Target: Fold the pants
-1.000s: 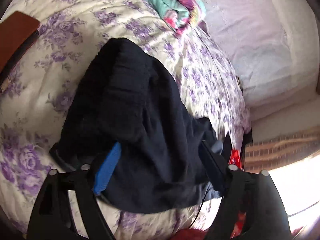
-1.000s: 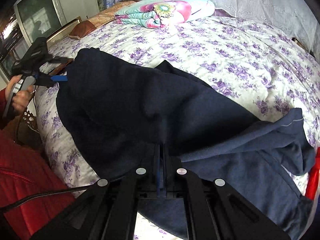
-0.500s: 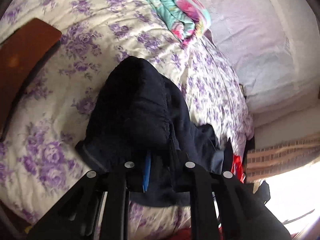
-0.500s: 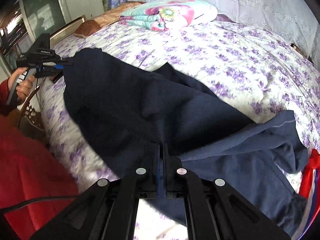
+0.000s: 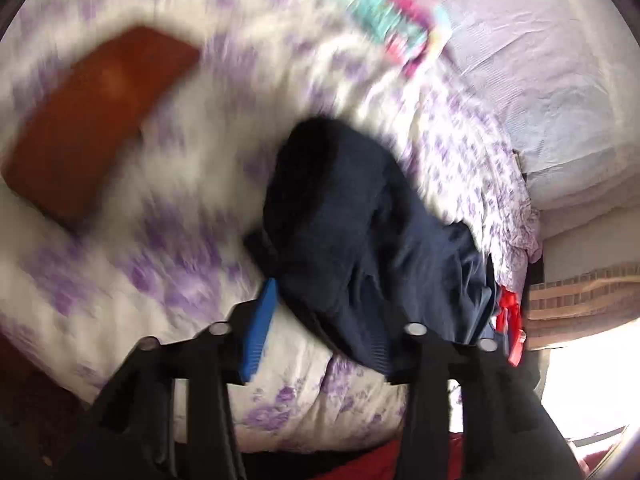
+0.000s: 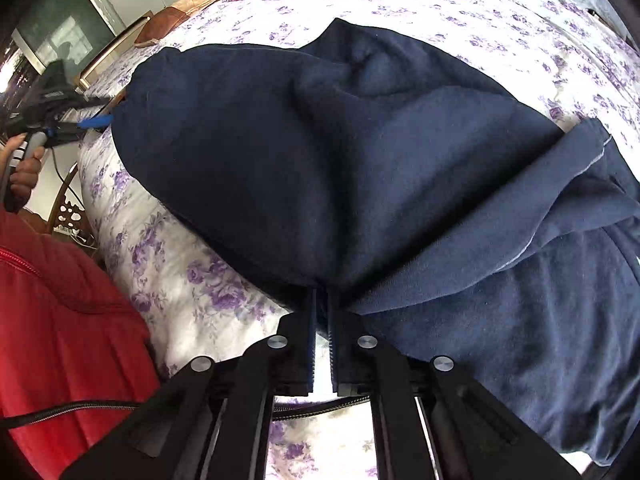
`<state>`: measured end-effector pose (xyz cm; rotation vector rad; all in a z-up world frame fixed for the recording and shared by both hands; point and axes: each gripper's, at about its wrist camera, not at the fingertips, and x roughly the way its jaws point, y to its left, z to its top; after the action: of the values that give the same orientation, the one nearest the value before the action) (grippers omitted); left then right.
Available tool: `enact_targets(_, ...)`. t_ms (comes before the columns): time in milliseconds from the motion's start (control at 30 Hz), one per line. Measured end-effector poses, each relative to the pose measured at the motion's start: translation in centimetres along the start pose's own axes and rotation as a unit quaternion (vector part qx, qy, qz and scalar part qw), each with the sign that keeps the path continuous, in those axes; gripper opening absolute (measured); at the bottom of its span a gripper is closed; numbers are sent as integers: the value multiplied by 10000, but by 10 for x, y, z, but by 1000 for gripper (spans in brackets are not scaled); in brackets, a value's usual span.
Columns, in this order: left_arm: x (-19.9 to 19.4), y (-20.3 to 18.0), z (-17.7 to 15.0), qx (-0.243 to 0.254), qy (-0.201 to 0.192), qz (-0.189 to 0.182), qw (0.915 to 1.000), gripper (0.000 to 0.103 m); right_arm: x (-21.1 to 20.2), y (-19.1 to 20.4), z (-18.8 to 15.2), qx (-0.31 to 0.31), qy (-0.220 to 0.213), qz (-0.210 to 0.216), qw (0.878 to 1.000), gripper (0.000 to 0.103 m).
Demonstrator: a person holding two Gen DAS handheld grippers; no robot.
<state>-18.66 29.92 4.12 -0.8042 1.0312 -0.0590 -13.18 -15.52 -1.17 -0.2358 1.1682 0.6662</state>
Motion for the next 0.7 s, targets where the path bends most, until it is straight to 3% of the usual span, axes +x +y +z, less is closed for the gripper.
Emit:
enact_targets(100, -18, -29, 9, 454, -288, -445, 9976, 45, 0, -6, -1, 195, -18, 106, 9998, 8)
enact_targets(167, -6, -51, 15, 710, -164, -676, 9950, 59, -8, -6, 2, 289, -85, 237, 9993, 11)
enact_targets(233, 21, -75, 12, 999, 68, -647, 9929, 71, -34, -13, 13, 448, -490, 382, 9971, 11)
enact_targets(267, 32, -78, 12, 1099, 191, -598, 9920, 71, -45, -19, 18, 559, -690, 395, 9953, 15)
enact_targets(300, 52, -86, 6, 1258, 391, -490, 9901, 71, -60, -30, 26, 772, -967, 348, 9917, 34)
enact_targets(333, 69, -90, -1, 1376, 524, -337, 9885, 71, -69, -43, 33, 1004, -1177, 183, 9878, 54)
enact_targets(400, 97, -81, -16, 1587, 684, 312, 9845, 71, -82, -76, 52, 1692, -1524, -430, 9728, 57)
enact_targets(433, 105, -80, -23, 1722, 566, 497, 9822, 72, -83, -91, 62, 2015, -1583, -750, 9637, 57)
enact_targets(467, 105, -83, -31, 1910, 300, 519, 9798, 76, -82, -104, 72, 2341, -1586, -1133, 9525, 58)
enact_targets(500, 106, -88, -38, 2083, 256, 514, 9764, 89, -78, -119, 84, 2668, -1542, -1544, 9387, 62)
enact_targets(567, 115, -100, -49, 2554, 241, 839, 9629, 98, -62, -141, 104, 3063, -1422, -2117, 9171, 64)
enact_targets(600, 123, -108, -57, 2912, 244, 1220, 9485, 98, -52, -149, 111, 3207, -1337, -2271, 9098, 64)
enact_targets(700, 137, -123, -70, 3489, 232, 1833, 9188, 99, -14, -169, 122, 3497, -884, -2489, 8988, 64)
